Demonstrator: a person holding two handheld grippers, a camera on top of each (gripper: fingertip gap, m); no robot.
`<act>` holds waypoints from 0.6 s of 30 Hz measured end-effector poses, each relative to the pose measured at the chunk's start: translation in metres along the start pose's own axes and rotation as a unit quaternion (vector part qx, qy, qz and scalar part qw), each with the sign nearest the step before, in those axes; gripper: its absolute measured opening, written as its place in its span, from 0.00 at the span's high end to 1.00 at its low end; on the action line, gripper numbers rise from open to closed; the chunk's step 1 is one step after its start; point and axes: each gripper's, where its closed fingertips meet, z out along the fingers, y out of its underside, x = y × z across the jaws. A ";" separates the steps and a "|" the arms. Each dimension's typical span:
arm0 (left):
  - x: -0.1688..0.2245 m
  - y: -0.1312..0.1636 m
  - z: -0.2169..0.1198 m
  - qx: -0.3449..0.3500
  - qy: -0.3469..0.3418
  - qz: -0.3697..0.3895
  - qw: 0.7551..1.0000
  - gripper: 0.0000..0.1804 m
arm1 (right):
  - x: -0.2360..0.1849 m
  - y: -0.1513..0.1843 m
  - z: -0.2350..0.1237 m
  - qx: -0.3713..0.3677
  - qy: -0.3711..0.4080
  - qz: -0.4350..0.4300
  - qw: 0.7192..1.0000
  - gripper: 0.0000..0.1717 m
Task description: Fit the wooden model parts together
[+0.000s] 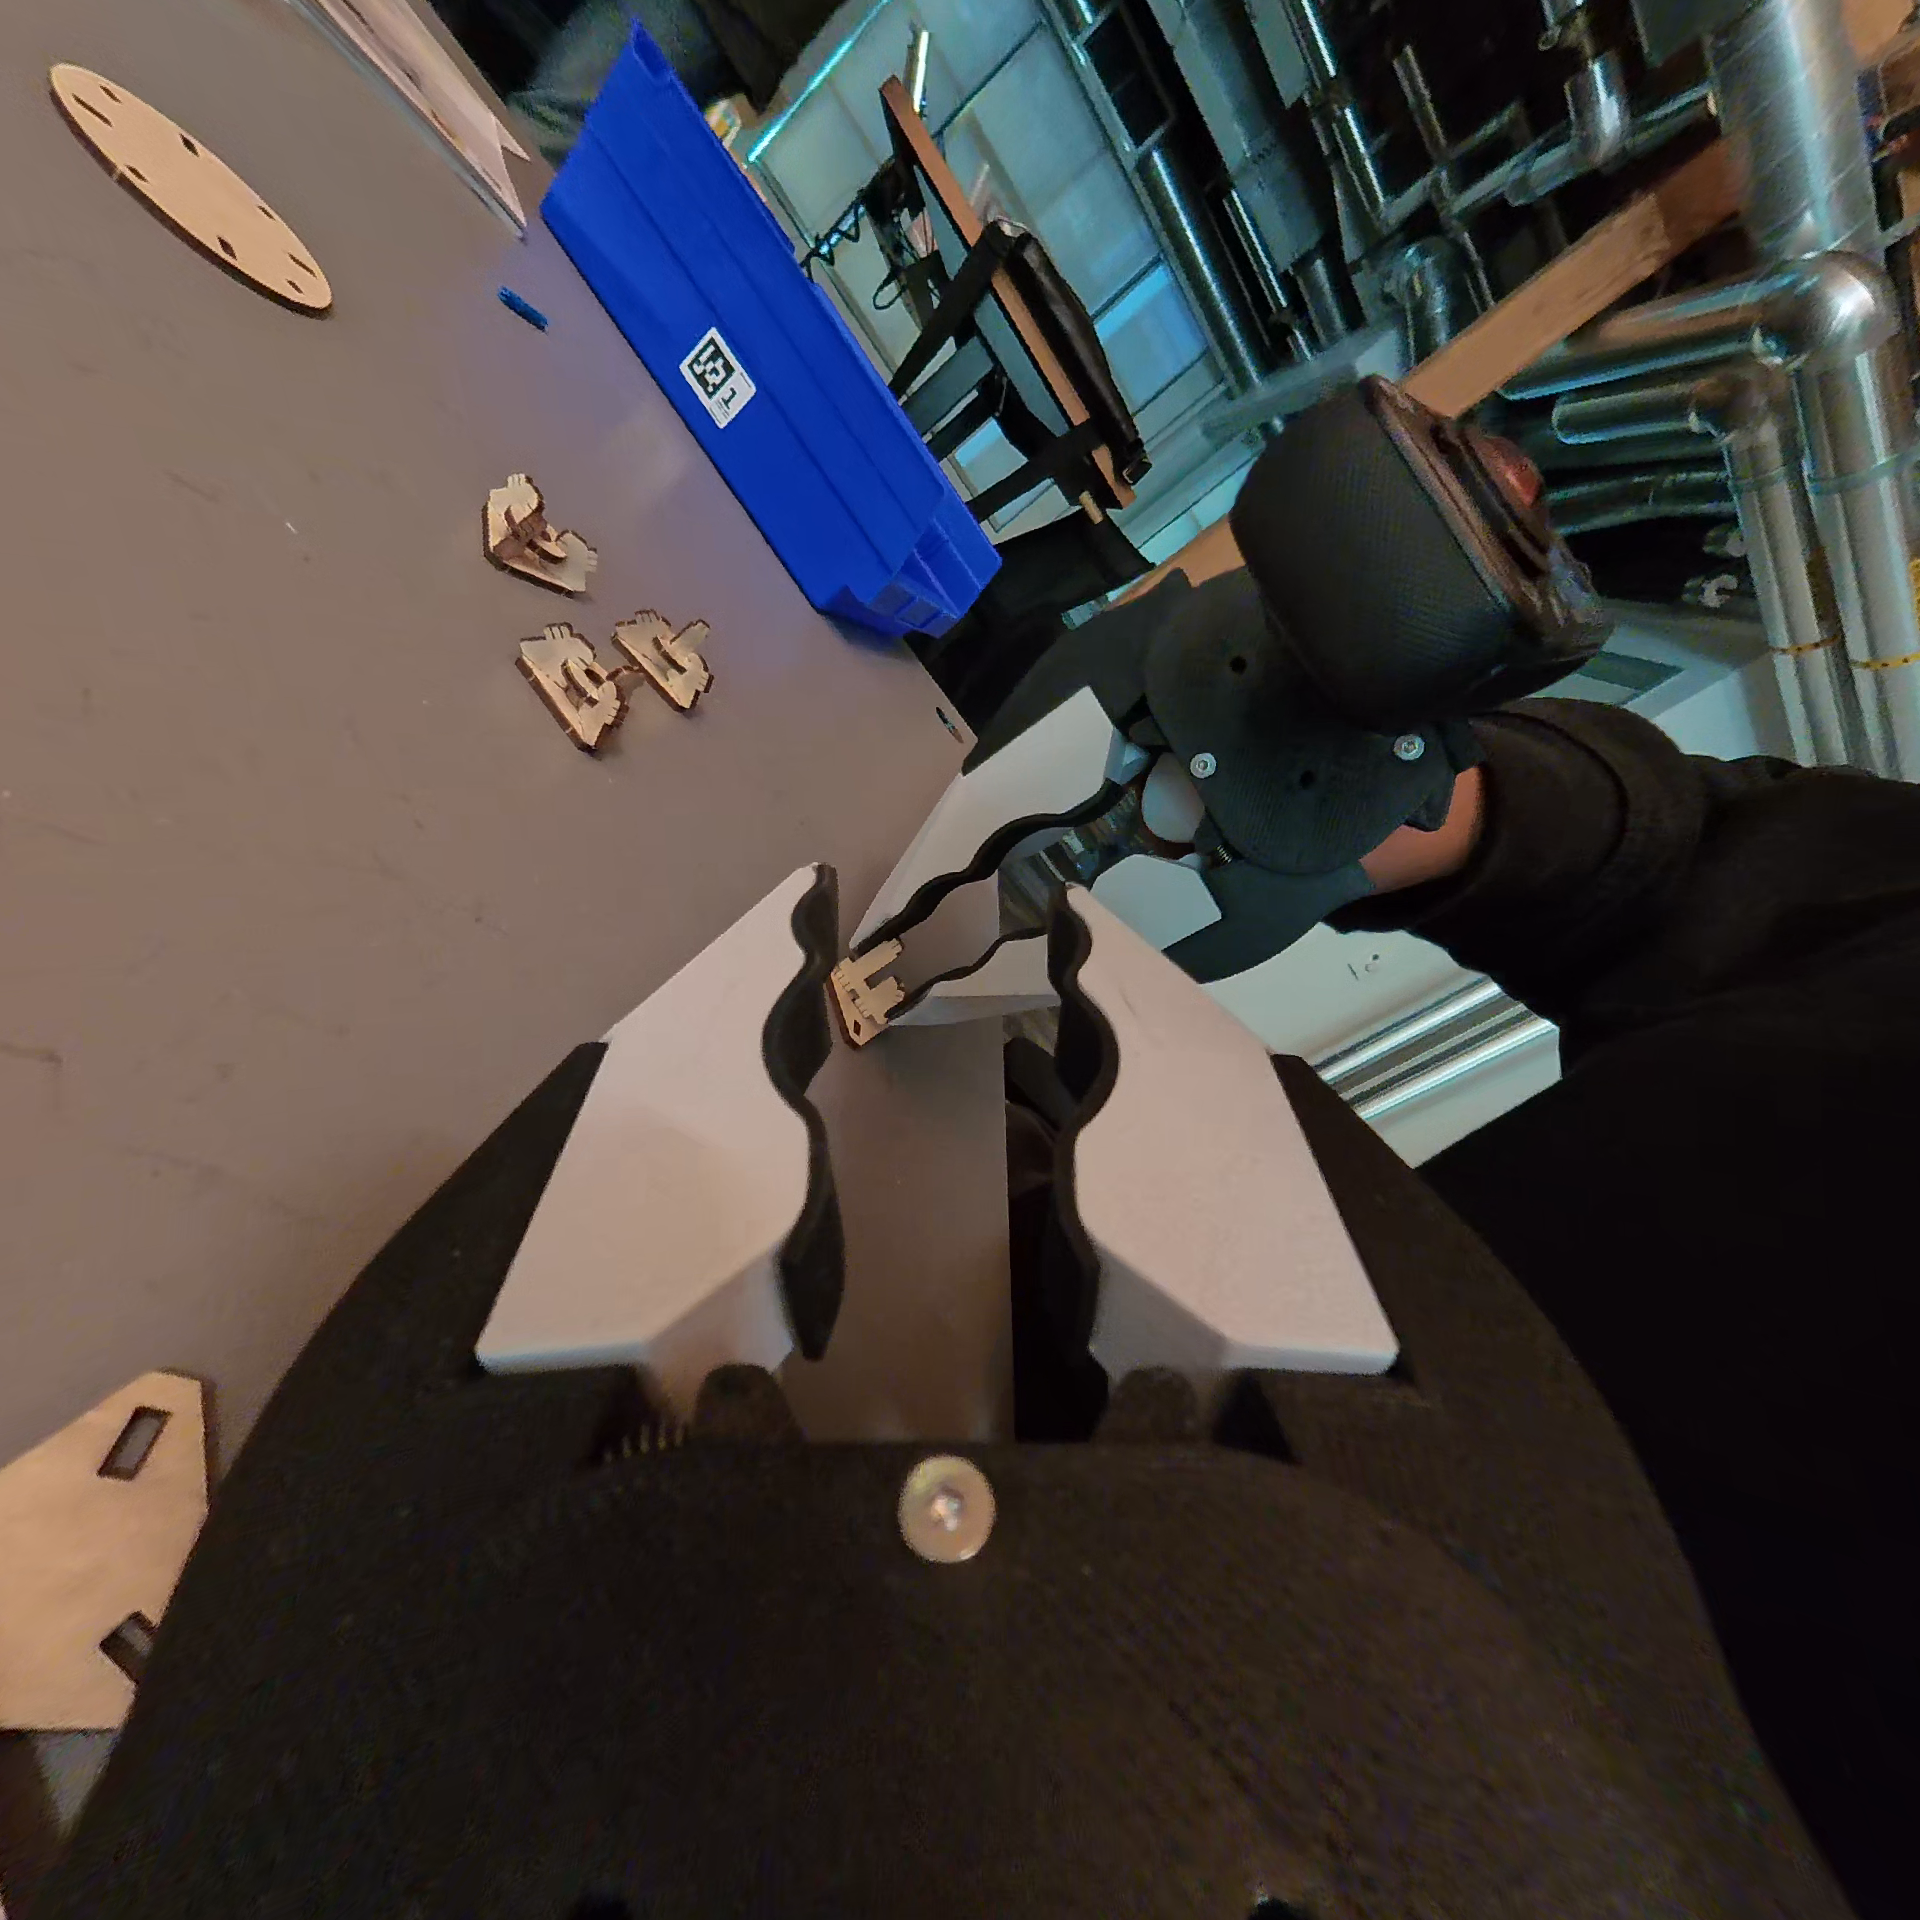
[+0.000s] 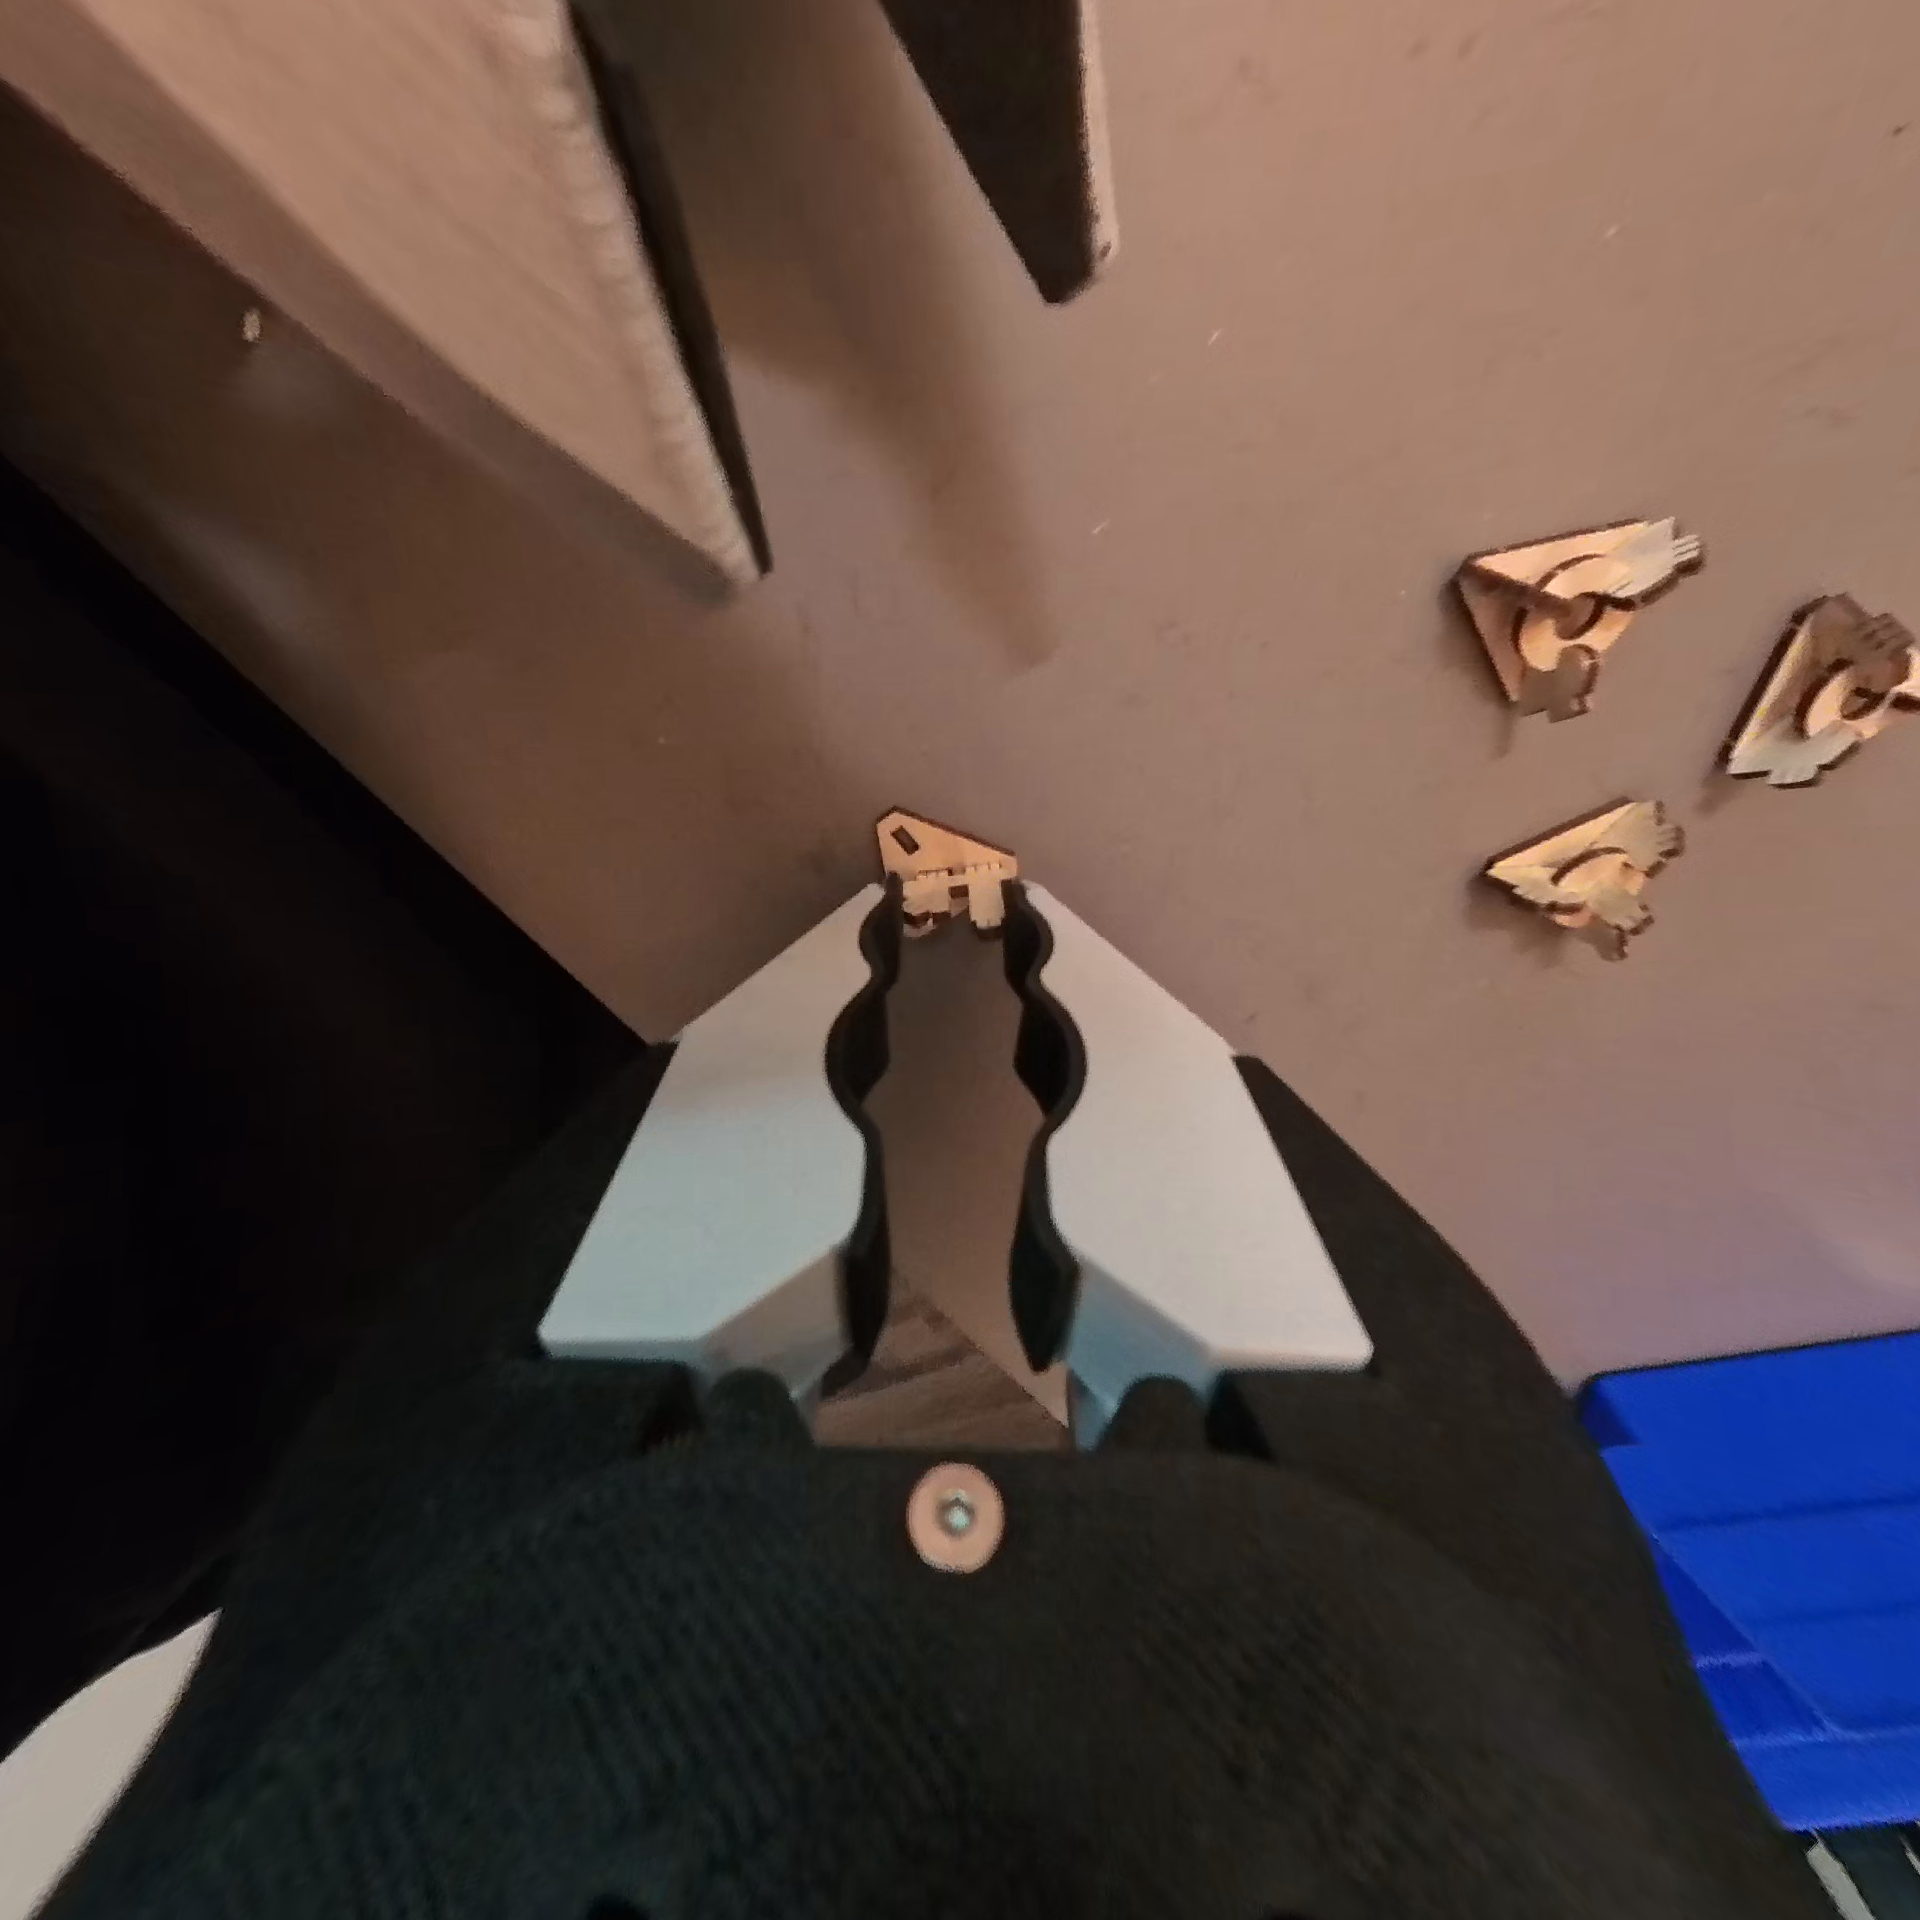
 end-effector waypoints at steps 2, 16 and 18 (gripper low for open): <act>0.000 0.000 0.000 0.001 0.000 -0.001 1.000 0.78 | 0.000 0.000 0.000 0.004 0.007 -0.001 1.000 0.89; 0.000 -0.001 -0.001 0.002 0.003 -0.005 1.000 0.78 | 0.001 -0.001 0.000 0.051 0.013 0.030 0.998 0.89; 0.000 -0.001 -0.001 0.003 0.003 -0.006 1.000 0.78 | 0.001 -0.001 0.001 0.058 0.016 0.033 0.998 0.89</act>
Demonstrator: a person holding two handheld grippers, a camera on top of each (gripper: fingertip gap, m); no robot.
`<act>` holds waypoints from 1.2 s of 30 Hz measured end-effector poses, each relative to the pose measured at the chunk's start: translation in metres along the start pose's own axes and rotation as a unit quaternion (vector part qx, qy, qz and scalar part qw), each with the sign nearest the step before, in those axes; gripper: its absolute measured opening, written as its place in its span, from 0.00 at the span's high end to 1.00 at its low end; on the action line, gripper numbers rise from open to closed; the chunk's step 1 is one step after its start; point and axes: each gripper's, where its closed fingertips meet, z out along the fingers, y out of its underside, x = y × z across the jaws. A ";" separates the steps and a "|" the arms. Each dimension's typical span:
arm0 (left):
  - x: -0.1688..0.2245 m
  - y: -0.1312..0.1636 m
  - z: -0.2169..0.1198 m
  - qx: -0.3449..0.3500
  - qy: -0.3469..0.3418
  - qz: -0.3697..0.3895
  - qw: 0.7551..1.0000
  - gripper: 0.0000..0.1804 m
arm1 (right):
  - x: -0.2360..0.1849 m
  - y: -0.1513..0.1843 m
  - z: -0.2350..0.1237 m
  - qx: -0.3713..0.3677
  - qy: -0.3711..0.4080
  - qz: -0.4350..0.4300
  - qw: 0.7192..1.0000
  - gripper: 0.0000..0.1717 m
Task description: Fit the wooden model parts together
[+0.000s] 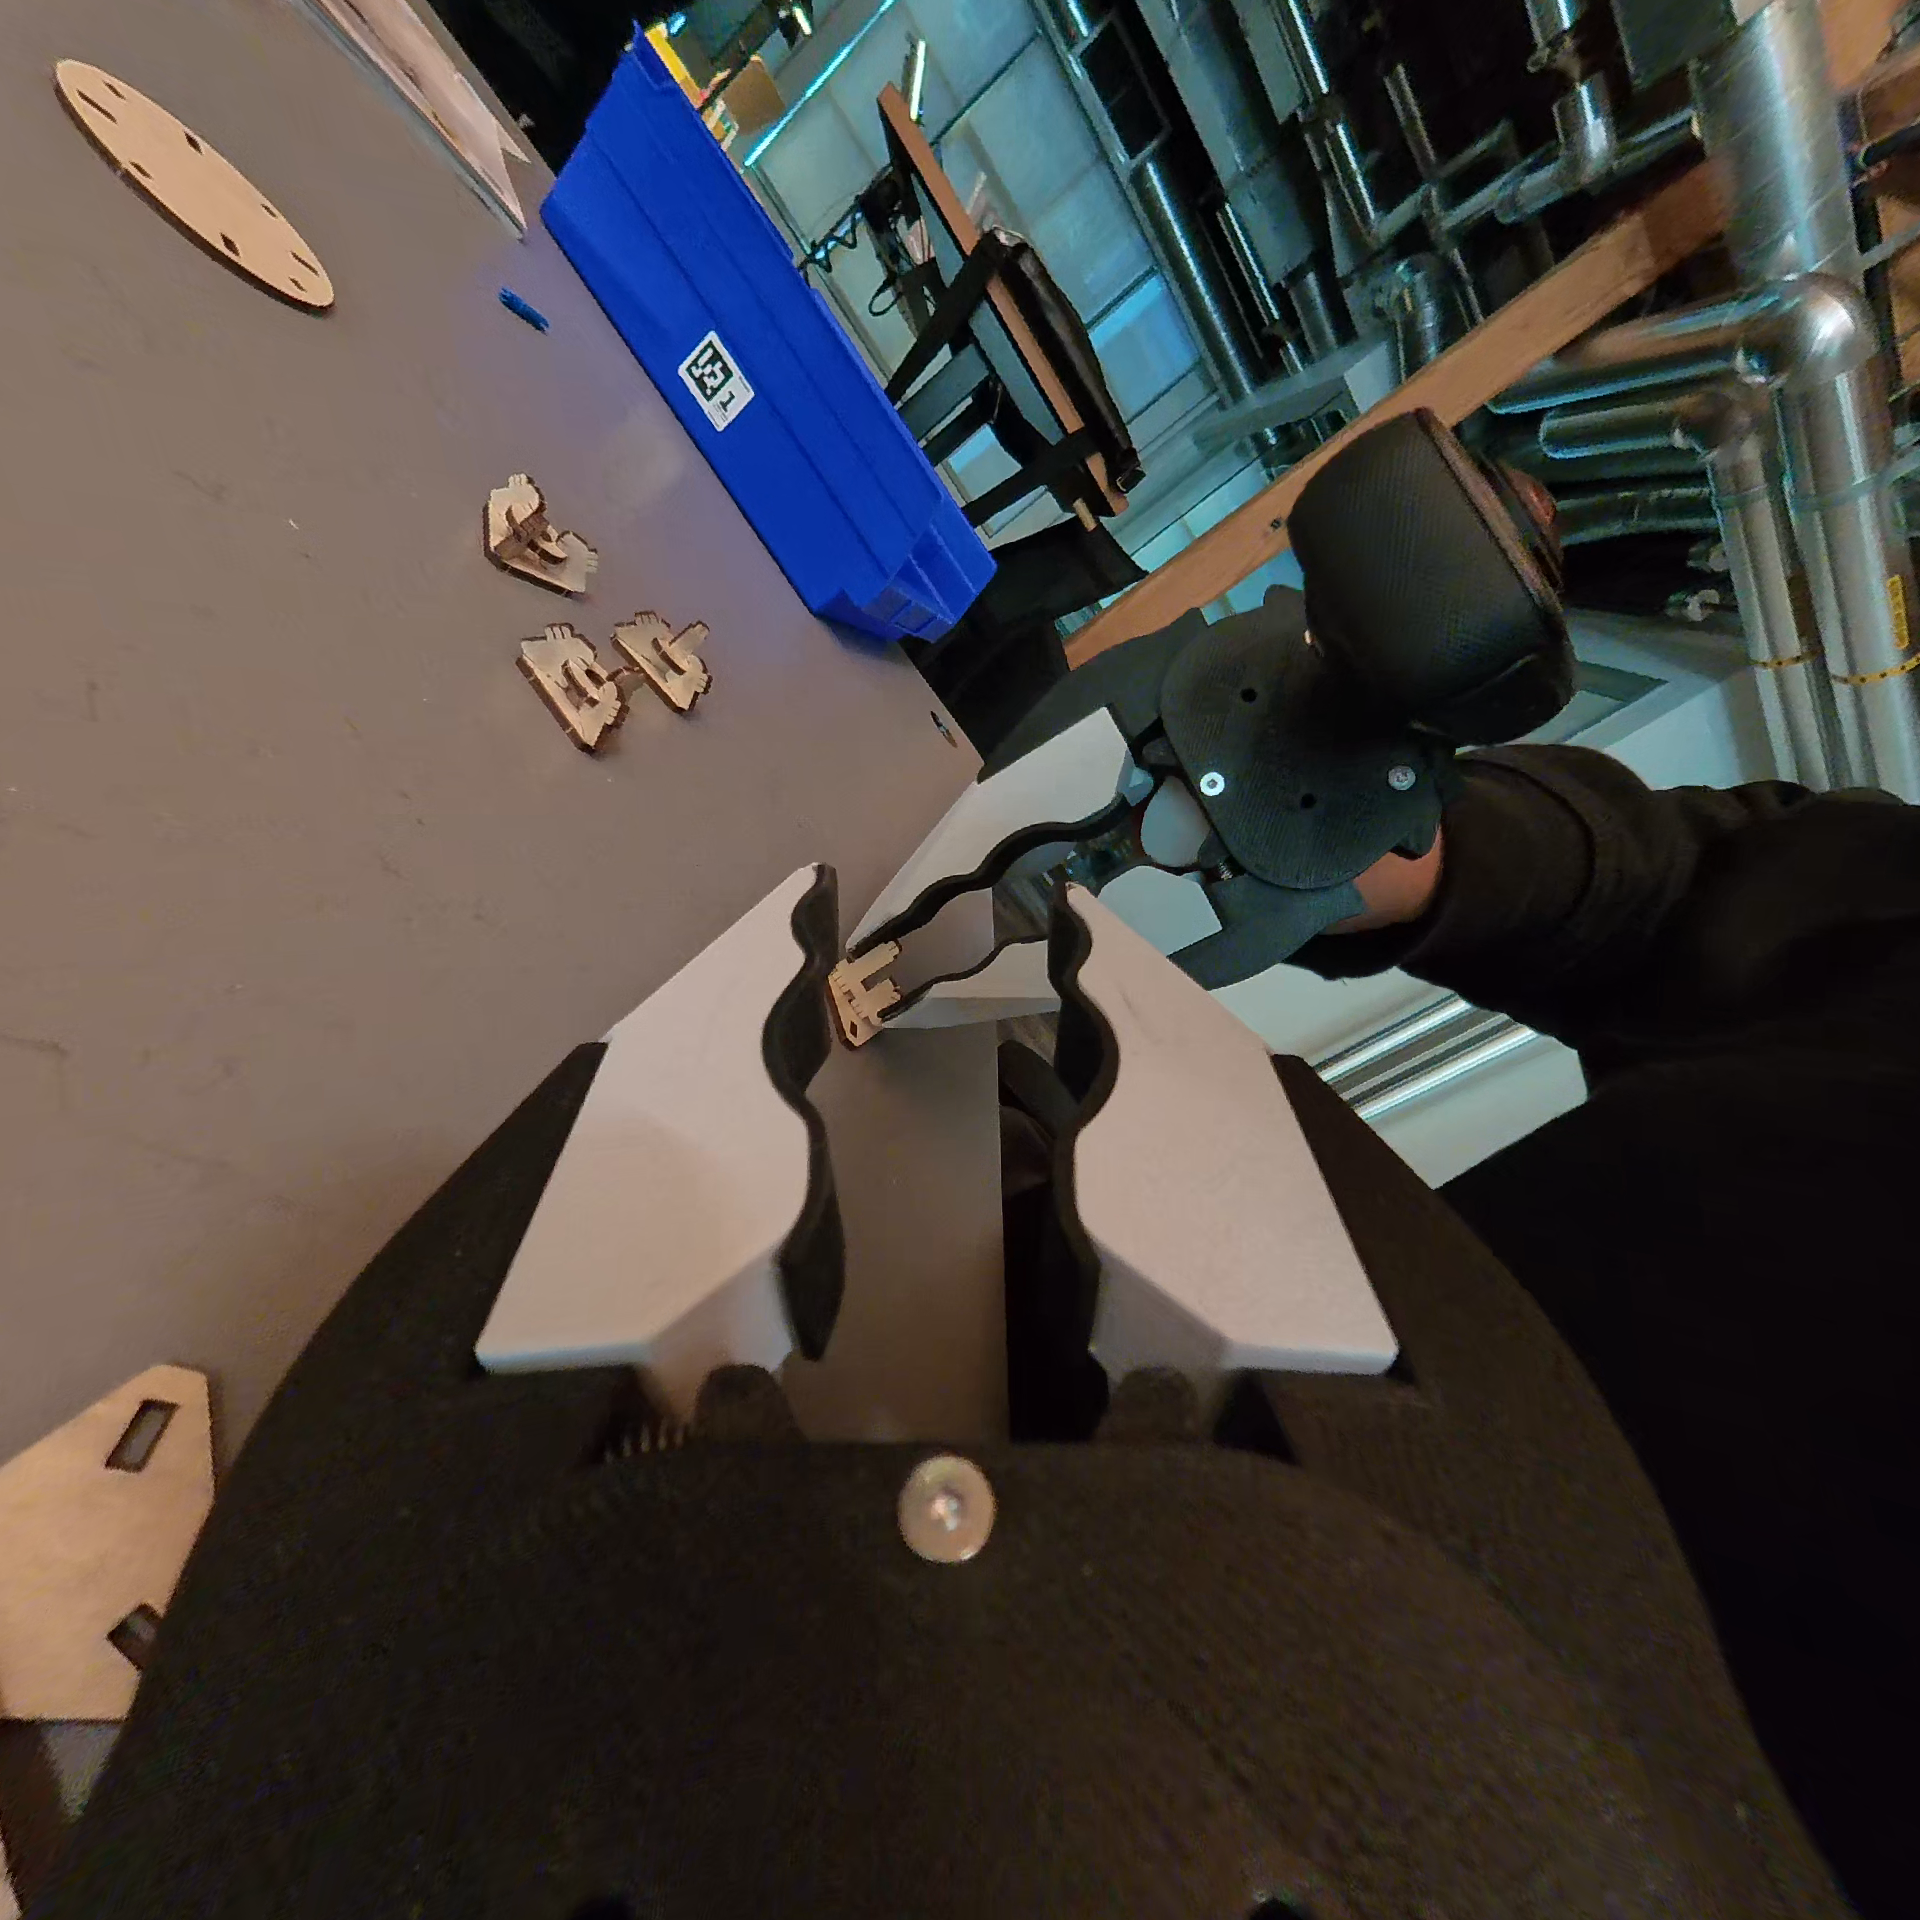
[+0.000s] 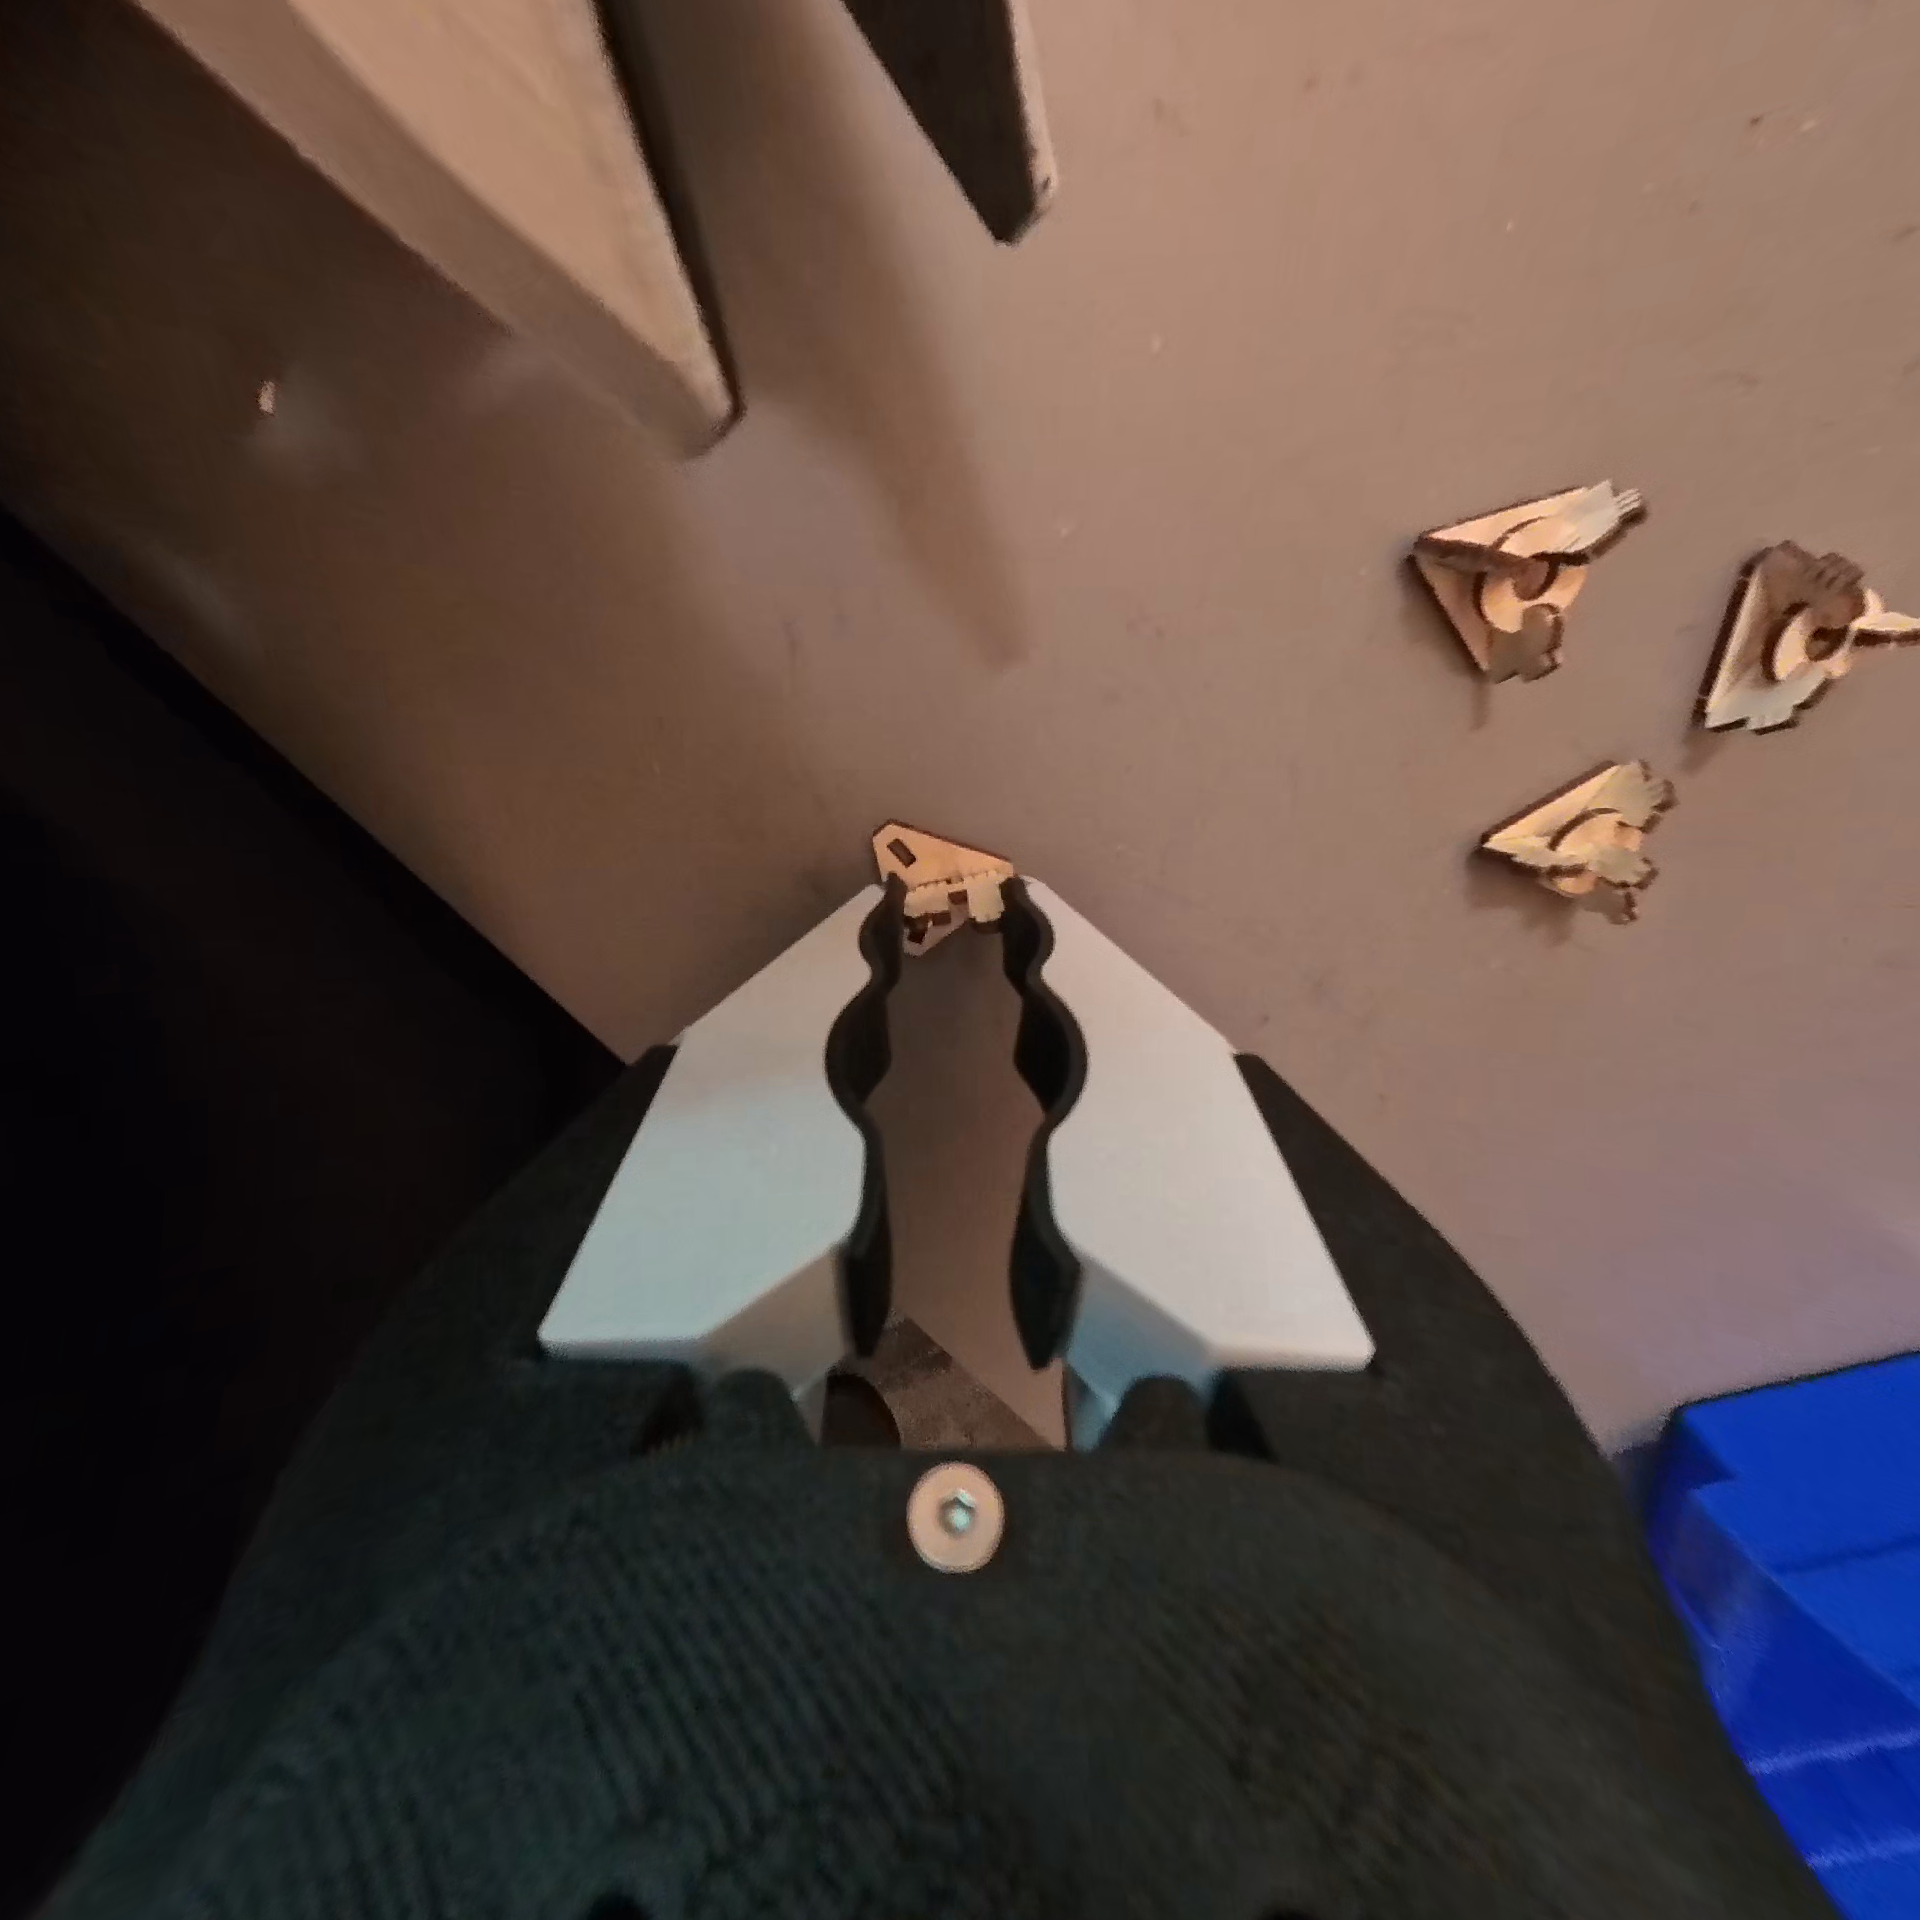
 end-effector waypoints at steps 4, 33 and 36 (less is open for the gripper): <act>0.000 0.000 0.000 0.000 0.001 -0.001 1.000 0.78 | 0.000 -0.001 0.000 0.014 0.010 0.006 1.000 0.90; 0.091 0.008 -0.010 -0.033 0.371 -0.174 0.912 0.83 | -0.046 -0.071 -0.129 0.519 0.016 -0.018 0.855 0.90; 0.090 0.006 -0.012 -0.024 0.364 -0.162 0.917 0.92 | -0.049 -0.068 -0.131 0.521 0.030 -0.018 0.853 0.90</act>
